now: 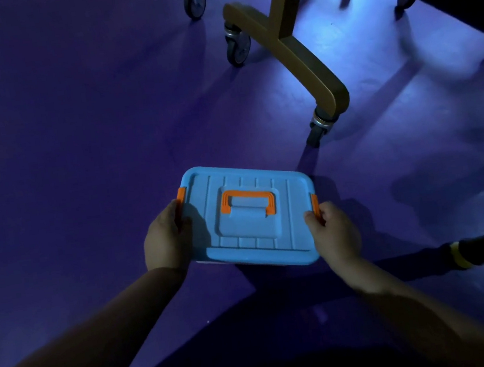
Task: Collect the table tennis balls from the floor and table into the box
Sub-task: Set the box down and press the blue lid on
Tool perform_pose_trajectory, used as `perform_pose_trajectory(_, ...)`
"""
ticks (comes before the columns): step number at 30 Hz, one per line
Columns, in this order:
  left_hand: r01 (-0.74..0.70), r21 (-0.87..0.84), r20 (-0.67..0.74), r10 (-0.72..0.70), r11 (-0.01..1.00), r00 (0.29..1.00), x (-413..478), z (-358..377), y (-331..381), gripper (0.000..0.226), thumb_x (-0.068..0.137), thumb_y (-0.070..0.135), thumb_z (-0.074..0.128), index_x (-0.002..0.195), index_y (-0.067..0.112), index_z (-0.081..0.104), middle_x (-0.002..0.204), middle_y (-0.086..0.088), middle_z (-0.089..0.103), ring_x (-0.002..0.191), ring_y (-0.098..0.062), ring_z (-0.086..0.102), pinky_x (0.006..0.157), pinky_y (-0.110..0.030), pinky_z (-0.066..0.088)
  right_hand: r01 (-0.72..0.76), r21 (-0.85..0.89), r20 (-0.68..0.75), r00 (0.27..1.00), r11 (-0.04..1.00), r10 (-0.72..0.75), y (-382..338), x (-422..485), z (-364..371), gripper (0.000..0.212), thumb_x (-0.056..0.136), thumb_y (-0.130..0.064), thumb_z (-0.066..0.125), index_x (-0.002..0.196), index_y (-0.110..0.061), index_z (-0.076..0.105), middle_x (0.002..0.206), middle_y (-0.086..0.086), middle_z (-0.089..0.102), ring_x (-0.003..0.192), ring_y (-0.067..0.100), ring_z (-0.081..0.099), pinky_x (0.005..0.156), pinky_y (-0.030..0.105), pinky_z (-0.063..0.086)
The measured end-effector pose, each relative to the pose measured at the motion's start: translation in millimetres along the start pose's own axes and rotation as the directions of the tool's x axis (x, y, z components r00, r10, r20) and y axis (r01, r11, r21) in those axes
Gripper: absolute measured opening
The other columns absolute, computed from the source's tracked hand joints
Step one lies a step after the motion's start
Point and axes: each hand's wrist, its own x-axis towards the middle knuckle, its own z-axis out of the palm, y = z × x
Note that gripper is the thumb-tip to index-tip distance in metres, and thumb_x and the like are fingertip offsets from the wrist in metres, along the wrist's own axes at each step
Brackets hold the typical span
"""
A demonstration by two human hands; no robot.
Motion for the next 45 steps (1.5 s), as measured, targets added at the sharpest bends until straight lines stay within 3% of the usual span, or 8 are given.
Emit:
perform_pose_trajectory(8, 0.165, 0.117, 0.111, -0.178, 0.979, 0.978, 2.8, 0.3, 2.6, 0.03, 0.098, 0.029, 0.043, 0.118, 0.008, 0.052, 0.105, -0.014, 0.064, 0.085, -0.027, 0.056, 0.07, -0.035, 0.041, 0.024, -0.009, 0.02, 1.0, 1.0, -0.024, -4.0, -2.0, -6.6, 0.027, 0.089, -0.038, 0.054, 0.08, -0.013, 0.049, 0.074, 0.001, 0.057, 0.066, 0.022, 0.054, 0.053, 0.029, 0.03)
perform_pose_trajectory(16, 0.272, 0.105, 0.182, -0.287, 0.957, 0.941, 0.3, 12.2, 18.9, 0.037, 0.098, 0.038, 0.043, 0.102, 0.003, 0.057, 0.096, -0.012, 0.06, 0.085, -0.026, 0.055, 0.07, -0.033, 0.039, -0.177, 0.43, 0.059, 0.984, 0.885, 0.168, 16.6, -16.0, -9.5, 0.027, 0.086, -0.032, 0.063, 0.102, -0.012, 0.055, 0.082, -0.002, 0.058, 0.071, 0.014, 0.053, 0.057, 0.025, 0.039)
perform_pose_trajectory(21, 0.341, -0.069, 0.298, -0.307, 0.938, 0.904, -20.7, 55.4, 52.9, 0.039, 0.092, 0.04, 0.051, 0.099, 0.003, 0.061, 0.098, -0.014, 0.067, 0.086, -0.029, 0.062, 0.068, -0.032, 0.044, -0.363, 0.792, 0.047, 0.838, 0.491, 0.544, 17.9, -16.0, -5.2, 0.043, 0.077, -0.018, 0.073, 0.108, -0.011, 0.044, 0.11, 0.014, 0.059, 0.085, 0.023, 0.06, 0.075, 0.046, 0.057)
perform_pose_trajectory(25, 0.407, -0.169, 0.342, -0.334, 0.898, 0.878, -32.9, 88.1, 79.4, 0.043, 0.09, 0.039, 0.055, 0.109, 0.0, 0.057, 0.106, -0.015, 0.064, 0.094, -0.031, 0.062, 0.074, -0.034, 0.048, -0.484, 0.847, 0.307, 0.783, 0.219, 0.541, 9.0, -16.5, -12.2, 0.044, 0.083, -0.014, 0.067, 0.123, -0.006, 0.05, 0.117, 0.012, 0.06, 0.104, 0.029, 0.061, 0.044, 0.028, 0.055)
perform_pose_trajectory(30, 0.436, -0.249, 0.445, -0.298, 0.865, 0.845, -35.9, 129.0, 105.0, 0.047, 0.086, 0.041, 0.061, 0.105, -0.002, 0.061, 0.102, -0.015, 0.067, 0.089, -0.028, 0.064, 0.066, -0.032, 0.049, -0.504, 0.77, 0.277, 0.816, 0.391, 0.507, 9.8, -17.4, -17.7, 0.037, 0.078, -0.01, 0.069, 0.112, 0.0, 0.06, 0.098, 0.015, 0.068, 0.074, 0.023, 0.067, 0.041, 0.022, 0.048)
perform_pose_trajectory(33, 0.456, -0.328, 0.548, -0.226, 0.827, 0.805, -32.9, 145.5, 119.5, 0.039, 0.087, 0.032, 0.062, 0.097, -0.005, 0.063, 0.098, -0.021, 0.068, 0.089, -0.033, 0.066, 0.075, -0.038, 0.055, -0.48, 0.821, 0.276, 0.807, 0.309, 0.522, 20.0, -1.6, -33.1, 0.03, 0.078, 0.002, 0.065, 0.107, 0.001, 0.06, 0.1, 0.018, 0.067, 0.077, 0.025, 0.066, 0.043, 0.025, 0.052)
perform_pose_trajectory(37, 0.362, -0.388, 0.569, -0.089, 0.847, 0.817, -29.9, 156.5, 140.9, 0.033, 0.087, 0.024, 0.064, 0.094, -0.006, 0.051, 0.071, -0.01, 0.051, 0.059, -0.017, 0.047, 0.048, -0.021, 0.036, -0.407, 0.85, 0.194, 0.832, 0.334, 0.519, 36.7, 31.7, -62.3, 0.015, 0.08, 0.006, 0.06, 0.09, -0.004, 0.062, 0.081, 0.01, 0.065, 0.065, 0.021, 0.063, 0.038, 0.025, 0.05)
perform_pose_trajectory(45, 0.497, -0.48, 0.53, -0.213, 0.723, 0.821, -14.0, 156.8, 129.6, 0.033, 0.086, 0.005, 0.055, 0.116, -0.003, 0.044, 0.085, -0.01, 0.051, 0.066, -0.016, 0.047, 0.057, -0.027, 0.039, -0.355, 0.813, 0.13, 0.883, 0.461, 0.451, 60.0, 72.4, -82.3, 0.027, 0.082, 0.005, 0.055, 0.106, -0.002, 0.065, 0.095, 0.011, 0.067, 0.069, 0.019, 0.065, 0.041, 0.025, 0.051)
